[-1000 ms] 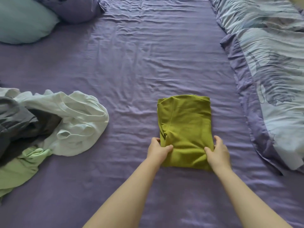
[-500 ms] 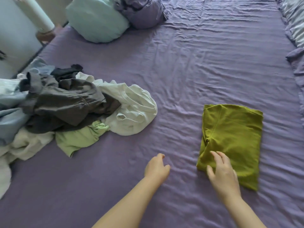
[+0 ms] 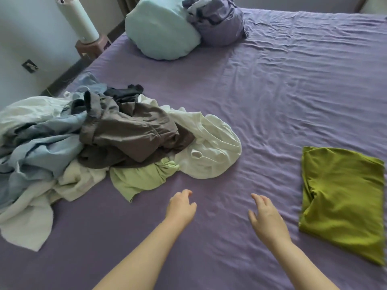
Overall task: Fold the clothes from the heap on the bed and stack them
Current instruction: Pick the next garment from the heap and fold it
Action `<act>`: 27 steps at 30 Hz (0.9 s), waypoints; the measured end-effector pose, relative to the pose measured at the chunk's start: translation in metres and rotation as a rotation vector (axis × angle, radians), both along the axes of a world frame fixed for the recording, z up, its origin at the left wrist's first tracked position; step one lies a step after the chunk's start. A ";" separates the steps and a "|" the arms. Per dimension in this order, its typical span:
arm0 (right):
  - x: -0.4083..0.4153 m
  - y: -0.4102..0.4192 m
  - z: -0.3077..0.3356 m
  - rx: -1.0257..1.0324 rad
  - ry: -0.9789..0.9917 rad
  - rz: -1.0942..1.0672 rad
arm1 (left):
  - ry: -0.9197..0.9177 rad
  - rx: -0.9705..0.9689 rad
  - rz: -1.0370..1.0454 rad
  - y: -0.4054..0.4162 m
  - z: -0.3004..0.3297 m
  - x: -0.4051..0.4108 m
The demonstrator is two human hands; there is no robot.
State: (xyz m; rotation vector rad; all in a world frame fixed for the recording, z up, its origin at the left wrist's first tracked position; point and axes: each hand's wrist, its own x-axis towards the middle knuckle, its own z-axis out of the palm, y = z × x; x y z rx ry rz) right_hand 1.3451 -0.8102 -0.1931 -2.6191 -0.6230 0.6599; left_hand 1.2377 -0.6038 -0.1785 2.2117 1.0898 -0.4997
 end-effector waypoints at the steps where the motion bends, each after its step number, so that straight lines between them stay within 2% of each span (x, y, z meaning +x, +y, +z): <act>1: 0.001 0.013 -0.002 -0.006 0.008 -0.010 | -0.005 0.027 -0.039 0.013 0.000 0.004; 5: 0.015 0.071 -0.007 0.074 0.074 -0.194 | -0.087 0.062 -0.188 0.061 -0.001 0.026; 8: 0.039 0.121 -0.010 0.170 0.047 -0.395 | -0.148 0.052 -0.283 0.092 -0.005 0.039; 10: 0.059 0.153 -0.013 0.192 0.012 -0.464 | -0.171 0.121 -0.367 0.110 -0.012 0.045; 13: 0.083 0.187 -0.022 0.156 0.109 -0.547 | -0.182 0.213 -0.506 0.134 -0.022 0.053; 15: 0.086 0.198 -0.030 0.071 0.176 -0.556 | -0.135 0.205 -0.565 0.142 -0.027 0.054; 18: 0.074 0.202 -0.032 0.029 0.040 -0.546 | -0.097 0.188 -0.612 0.142 -0.028 0.045; 20: 0.066 0.198 -0.021 0.155 -0.042 -0.577 | -0.124 0.180 -0.612 0.141 -0.023 0.041; 23: 0.061 0.189 0.020 0.459 -0.070 -0.627 | -0.198 0.089 -0.544 0.139 -0.003 0.045; 27: 0.058 0.176 0.098 0.760 -0.108 -0.549 | -0.411 -0.019 -0.410 0.132 0.049 0.062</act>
